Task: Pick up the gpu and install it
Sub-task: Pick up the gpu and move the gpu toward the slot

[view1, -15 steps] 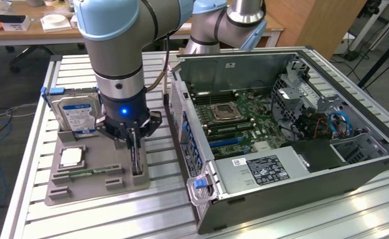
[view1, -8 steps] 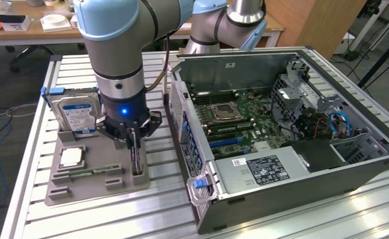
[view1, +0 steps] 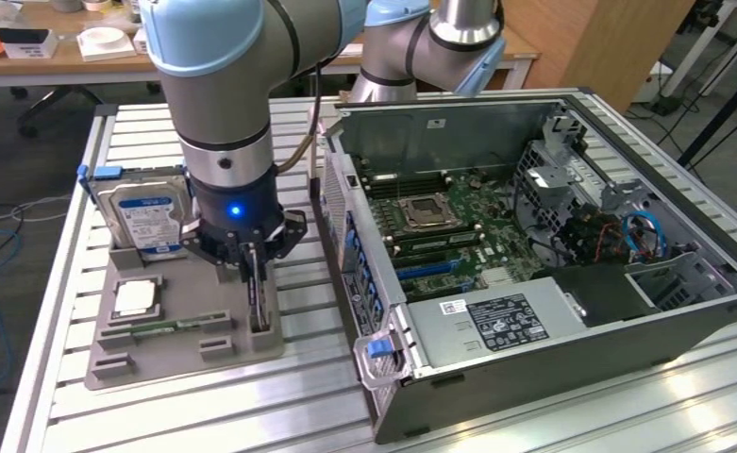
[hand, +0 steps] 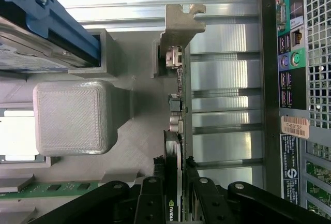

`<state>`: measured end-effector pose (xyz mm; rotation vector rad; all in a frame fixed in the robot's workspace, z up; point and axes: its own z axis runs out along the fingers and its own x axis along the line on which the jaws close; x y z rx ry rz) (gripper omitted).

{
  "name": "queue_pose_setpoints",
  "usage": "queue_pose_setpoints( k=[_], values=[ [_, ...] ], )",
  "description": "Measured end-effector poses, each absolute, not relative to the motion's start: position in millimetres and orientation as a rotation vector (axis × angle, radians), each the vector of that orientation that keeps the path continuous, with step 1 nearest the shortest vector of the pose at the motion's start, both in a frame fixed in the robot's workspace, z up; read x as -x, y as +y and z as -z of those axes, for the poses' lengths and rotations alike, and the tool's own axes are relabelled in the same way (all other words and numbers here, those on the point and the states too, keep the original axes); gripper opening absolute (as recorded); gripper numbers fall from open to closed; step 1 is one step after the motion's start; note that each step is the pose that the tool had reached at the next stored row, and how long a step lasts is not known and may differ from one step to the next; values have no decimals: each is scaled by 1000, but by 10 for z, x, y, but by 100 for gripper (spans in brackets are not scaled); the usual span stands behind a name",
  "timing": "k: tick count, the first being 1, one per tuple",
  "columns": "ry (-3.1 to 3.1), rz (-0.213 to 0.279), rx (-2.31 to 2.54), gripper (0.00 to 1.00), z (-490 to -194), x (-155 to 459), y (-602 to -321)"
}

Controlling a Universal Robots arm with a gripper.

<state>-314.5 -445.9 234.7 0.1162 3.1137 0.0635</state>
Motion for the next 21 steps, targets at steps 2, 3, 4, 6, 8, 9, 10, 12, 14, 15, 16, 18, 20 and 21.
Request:
queue_pose_setpoints(
  k=[2, 3, 4, 6, 8, 9, 10, 12, 14, 15, 16, 18, 20, 21],
  values=[
    [3114, -63, -116, 26, -2355, 3145, -4460],
    [3114, -63, -116, 26, -2357, 3145, -4459],
    [3114, -63, -116, 26, -2360, 3145, -4459],
    [3114, -63, -116, 26, -2366, 3145, -4460],
    [3114, -63, -116, 26, -2378, 3145, -4460],
    [3114, -63, -116, 26, -2383, 3145, -4460],
    [3114, -63, -116, 26, -2390, 3145, -4460],
    [3114, -63, -116, 26, -2405, 3145, -4460],
    [3114, -63, -116, 26, -2423, 3145, -4460],
    [3114, -63, -116, 26, -2438, 3145, -4460],
    [3114, -63, -116, 26, -2447, 3145, -4460],
    [3114, -63, -116, 26, -2462, 3145, -4460],
    [3114, -63, -116, 26, -2476, 3145, -4459],
    [3114, -63, -116, 26, -2484, 3145, -4460]
  ],
)
